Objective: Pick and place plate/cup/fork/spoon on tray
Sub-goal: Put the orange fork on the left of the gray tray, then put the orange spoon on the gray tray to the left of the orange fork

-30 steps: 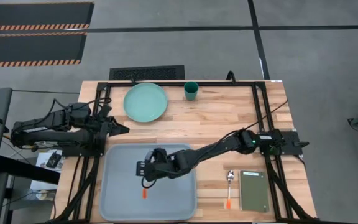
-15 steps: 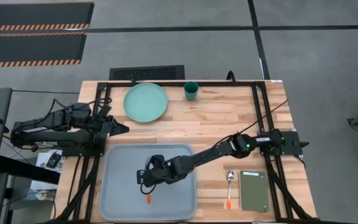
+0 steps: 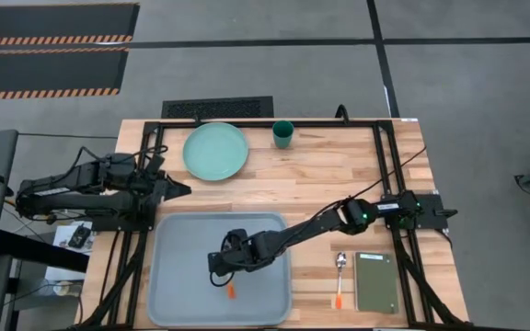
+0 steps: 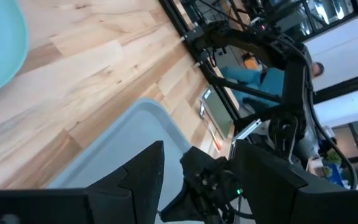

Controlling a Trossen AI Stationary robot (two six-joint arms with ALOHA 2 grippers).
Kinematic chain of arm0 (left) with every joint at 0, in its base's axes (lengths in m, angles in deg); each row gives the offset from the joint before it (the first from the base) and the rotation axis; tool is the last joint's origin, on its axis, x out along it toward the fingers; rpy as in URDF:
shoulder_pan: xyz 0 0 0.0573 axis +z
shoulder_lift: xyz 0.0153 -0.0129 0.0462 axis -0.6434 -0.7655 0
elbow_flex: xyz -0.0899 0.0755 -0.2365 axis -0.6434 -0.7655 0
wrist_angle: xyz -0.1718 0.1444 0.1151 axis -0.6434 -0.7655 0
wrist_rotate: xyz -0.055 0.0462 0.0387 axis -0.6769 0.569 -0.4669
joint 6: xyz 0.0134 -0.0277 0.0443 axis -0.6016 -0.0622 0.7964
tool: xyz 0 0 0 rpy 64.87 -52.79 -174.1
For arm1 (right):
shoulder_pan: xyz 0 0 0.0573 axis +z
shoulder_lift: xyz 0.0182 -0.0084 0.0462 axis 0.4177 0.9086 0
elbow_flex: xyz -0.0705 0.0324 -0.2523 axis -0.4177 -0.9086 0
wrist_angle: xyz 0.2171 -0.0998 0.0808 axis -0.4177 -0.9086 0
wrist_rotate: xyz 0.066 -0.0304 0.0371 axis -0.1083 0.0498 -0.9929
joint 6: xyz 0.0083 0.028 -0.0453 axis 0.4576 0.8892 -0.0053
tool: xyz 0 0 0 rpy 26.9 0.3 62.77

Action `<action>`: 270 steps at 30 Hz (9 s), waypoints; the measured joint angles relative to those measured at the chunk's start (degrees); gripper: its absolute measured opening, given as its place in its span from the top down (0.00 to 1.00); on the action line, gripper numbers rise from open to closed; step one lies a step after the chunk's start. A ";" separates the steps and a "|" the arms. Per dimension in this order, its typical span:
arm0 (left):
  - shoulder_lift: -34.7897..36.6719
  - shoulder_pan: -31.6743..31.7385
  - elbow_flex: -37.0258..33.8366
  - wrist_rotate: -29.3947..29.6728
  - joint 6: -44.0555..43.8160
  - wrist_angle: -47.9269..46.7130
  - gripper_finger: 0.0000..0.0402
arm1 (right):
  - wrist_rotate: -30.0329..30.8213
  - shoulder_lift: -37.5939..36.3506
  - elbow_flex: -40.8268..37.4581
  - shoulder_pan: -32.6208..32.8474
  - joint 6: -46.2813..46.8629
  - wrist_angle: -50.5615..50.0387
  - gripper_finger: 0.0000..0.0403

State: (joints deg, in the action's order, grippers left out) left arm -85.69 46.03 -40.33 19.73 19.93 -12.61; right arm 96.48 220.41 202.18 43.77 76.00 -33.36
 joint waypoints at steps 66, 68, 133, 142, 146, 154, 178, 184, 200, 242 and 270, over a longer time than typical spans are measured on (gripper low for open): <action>-15.20 -0.02 0.02 6.95 0.16 -3.69 0.54 | 0.25 -17.40 -0.74 1.27 -12.66 -41.72 0.57; -17.23 -0.07 0.04 7.10 -1.97 -2.10 0.54 | 0.77 -14.79 -0.83 0.67 -15.67 -41.58 0.57; -69.81 -19.45 0.04 8.71 -3.51 44.18 0.99 | 27.17 -41.36 -1.03 22.90 -14.50 -44.88 0.57; -69.16 -21.13 0.04 -0.09 -3.26 43.88 1.00 | 27.19 -41.34 -1.03 22.90 -15.28 -44.90 0.57; -63.84 -24.81 0.02 -2.12 -2.52 39.62 1.00 | 27.21 -41.34 -1.03 22.90 -15.55 -44.91 0.57; -42.76 -34.94 -0.20 11.68 -2.96 17.95 1.00 | 27.31 -41.34 -2.18 22.53 -17.07 -44.88 0.57; -27.30 -39.78 -21.84 18.54 -6.99 20.81 1.00 | 22.43 -41.29 -8.02 19.34 -13.96 -44.90 0.57; -27.34 -39.82 -22.32 18.87 -11.09 21.79 1.00 | 22.43 -41.29 -8.02 19.34 -13.97 -44.89 0.57; -27.41 -39.82 -22.32 18.57 -12.10 20.05 1.00 | 22.47 -41.29 -8.00 19.34 -14.68 -44.88 0.57; -7.55 -39.74 -14.47 25.02 -19.71 23.28 0.69 | -4.57 -46.27 -41.62 17.67 15.81 -42.31 0.57; -3.52 -39.67 -14.38 33.24 -21.68 18.71 0.53 | -11.59 -38.75 -66.47 22.30 34.02 -3.29 0.62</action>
State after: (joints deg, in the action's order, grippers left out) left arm -89.21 6.36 -54.71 52.98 -1.75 6.10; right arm 84.89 181.66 135.71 66.07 110.02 -36.64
